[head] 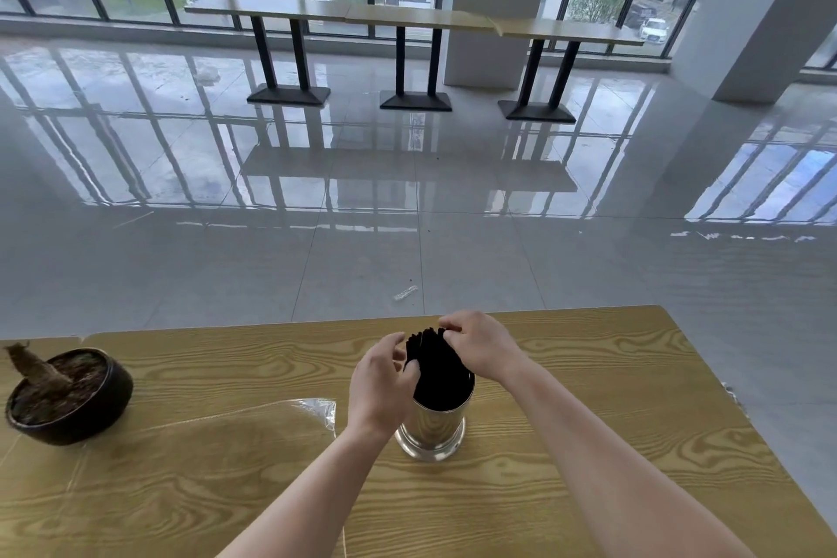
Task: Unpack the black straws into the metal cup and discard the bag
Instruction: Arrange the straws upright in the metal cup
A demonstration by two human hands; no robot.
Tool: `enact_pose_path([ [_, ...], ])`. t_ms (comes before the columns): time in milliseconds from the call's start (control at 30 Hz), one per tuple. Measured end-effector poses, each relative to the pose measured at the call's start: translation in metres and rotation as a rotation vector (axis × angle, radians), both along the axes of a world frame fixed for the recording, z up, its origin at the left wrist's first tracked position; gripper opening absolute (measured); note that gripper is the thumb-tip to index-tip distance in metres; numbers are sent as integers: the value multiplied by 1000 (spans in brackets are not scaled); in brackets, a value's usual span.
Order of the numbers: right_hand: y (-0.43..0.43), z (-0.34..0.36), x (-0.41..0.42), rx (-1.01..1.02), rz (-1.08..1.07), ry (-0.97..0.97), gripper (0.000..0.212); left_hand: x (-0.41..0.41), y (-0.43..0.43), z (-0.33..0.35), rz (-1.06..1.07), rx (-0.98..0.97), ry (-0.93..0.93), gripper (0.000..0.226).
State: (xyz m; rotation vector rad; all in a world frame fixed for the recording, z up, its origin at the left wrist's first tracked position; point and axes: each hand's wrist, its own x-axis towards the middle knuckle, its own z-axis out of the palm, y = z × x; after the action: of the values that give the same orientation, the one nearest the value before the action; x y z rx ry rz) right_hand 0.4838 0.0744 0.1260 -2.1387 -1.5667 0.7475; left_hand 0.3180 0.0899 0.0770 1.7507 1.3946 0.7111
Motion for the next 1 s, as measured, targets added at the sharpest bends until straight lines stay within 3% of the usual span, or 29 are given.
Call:
enact_pose_path([
  [267, 3, -3, 0, 61, -11, -42, 22, 3, 7, 7, -6, 18, -5, 37],
  [467, 10, 3, -3, -37, 154, -28, 50, 7, 10, 7, -18, 29, 17, 36],
  [667, 13, 4, -5, 33, 266, -164, 29, 6, 9, 6, -28, 11, 17, 28],
  [1000, 9, 2, 4, 146, 185, -96, 9, 5, 10, 9, -8, 9, -60, 18],
])
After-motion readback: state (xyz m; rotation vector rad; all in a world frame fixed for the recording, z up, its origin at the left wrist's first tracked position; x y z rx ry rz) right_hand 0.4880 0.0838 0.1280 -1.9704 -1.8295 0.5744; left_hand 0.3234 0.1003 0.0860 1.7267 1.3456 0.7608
